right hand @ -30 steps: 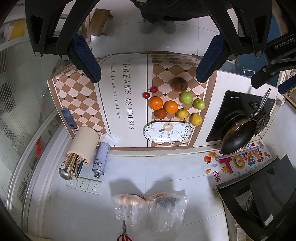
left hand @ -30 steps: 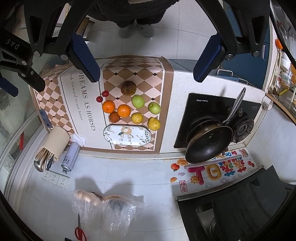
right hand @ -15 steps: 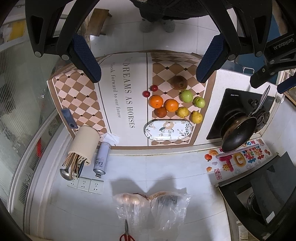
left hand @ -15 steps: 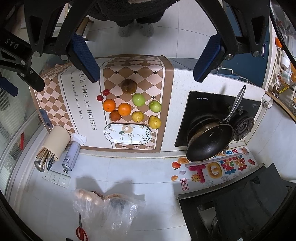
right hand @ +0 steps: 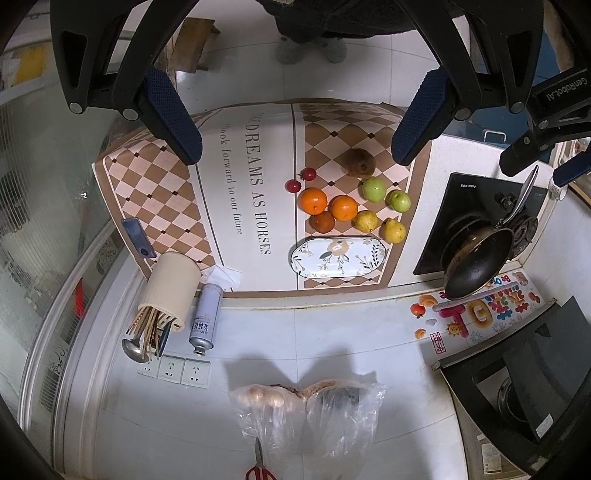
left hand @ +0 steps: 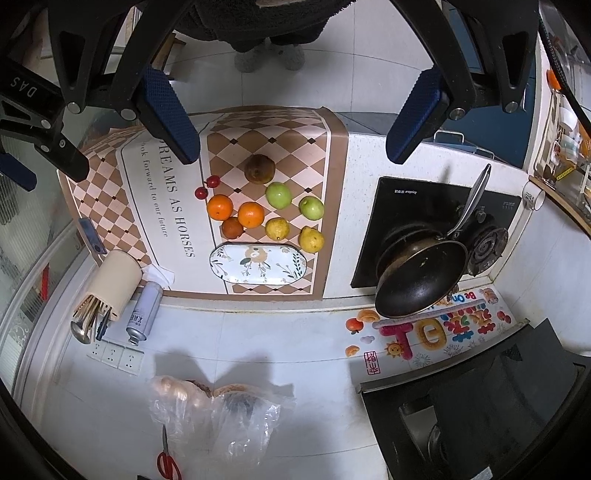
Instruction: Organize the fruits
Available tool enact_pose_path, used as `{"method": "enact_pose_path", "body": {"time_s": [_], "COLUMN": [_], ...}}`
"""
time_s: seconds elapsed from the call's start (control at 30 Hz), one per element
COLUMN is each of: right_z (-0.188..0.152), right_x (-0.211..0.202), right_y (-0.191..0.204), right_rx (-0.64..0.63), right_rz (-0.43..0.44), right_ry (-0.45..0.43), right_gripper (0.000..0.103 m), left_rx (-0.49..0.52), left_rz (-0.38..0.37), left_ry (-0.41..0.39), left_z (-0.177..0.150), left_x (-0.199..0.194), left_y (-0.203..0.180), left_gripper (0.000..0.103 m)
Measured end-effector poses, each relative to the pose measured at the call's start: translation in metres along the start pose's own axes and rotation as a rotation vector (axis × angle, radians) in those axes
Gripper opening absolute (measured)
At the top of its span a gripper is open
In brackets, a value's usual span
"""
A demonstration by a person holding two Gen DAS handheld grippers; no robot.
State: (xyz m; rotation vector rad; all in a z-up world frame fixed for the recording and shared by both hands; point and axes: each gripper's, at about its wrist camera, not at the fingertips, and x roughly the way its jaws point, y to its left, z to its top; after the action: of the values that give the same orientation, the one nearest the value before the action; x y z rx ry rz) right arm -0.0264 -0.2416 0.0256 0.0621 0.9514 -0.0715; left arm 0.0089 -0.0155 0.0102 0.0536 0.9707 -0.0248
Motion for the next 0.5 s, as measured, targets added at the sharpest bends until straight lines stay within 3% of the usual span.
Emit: {"method": "enact_pose_path", "body": {"time_s": [0.5], "right_z": [-0.0004], "right_x": [0.0041], "right_y": [-0.0009], "right_rx": [-0.002], "right_rz": [0.010], "right_ry": [0.003], "right_gripper": [0.103], "left_rx": [-0.008], "left_rz": [-0.002], "left_ry": [0.000], "left_z": [-0.0015], "left_x": [0.0028], "left_y": [-0.0001], "left_gripper": [0.103]}}
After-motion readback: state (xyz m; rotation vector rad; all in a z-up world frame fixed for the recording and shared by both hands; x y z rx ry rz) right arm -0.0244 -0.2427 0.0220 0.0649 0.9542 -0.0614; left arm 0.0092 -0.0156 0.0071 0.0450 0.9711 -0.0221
